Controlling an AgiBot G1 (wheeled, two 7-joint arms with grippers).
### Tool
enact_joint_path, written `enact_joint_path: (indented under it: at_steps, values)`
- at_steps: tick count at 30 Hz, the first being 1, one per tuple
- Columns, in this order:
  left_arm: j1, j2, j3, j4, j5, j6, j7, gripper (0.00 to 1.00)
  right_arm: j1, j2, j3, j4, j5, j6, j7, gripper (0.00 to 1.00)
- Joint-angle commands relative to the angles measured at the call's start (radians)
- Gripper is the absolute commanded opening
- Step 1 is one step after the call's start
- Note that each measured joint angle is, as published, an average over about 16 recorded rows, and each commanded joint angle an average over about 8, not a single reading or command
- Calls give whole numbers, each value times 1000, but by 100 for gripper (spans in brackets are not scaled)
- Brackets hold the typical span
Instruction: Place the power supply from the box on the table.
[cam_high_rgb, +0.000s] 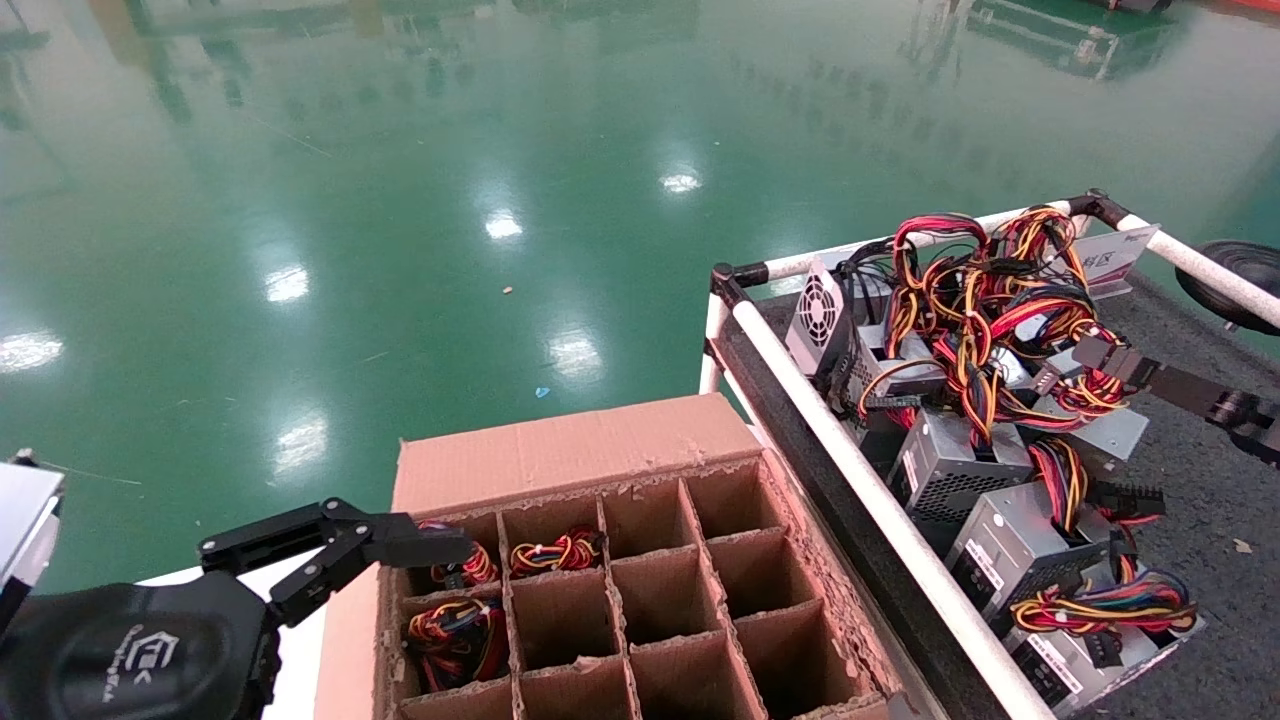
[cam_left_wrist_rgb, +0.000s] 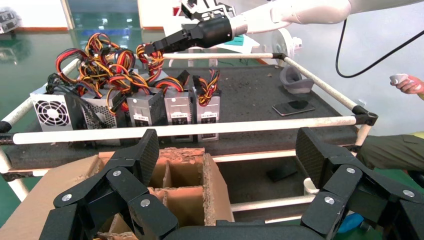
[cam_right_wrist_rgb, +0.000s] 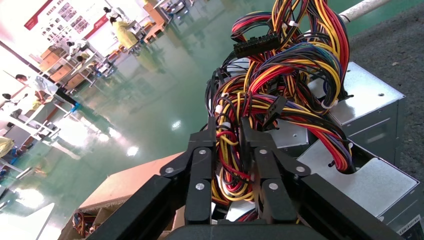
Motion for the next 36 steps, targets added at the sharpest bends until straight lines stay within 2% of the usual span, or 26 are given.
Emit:
enact_joint_path:
  at_steps: [1, 20, 29, 36]
  values:
    - [0, 0, 0, 0, 0, 0, 0, 100, -1, 1, 0, 0, 0, -1, 1, 100]
    - [0, 0, 0, 0, 0, 0, 0, 100, 31, 53, -2, 20, -7, -3, 16, 100]
    - [0, 0, 1, 1, 0, 0, 0, 100, 77, 66, 2, 52, 1, -32, 54, 100]
    - [0, 0, 1, 1, -1, 0, 1, 100, 78, 65, 5, 75, 10, -42, 58, 100]
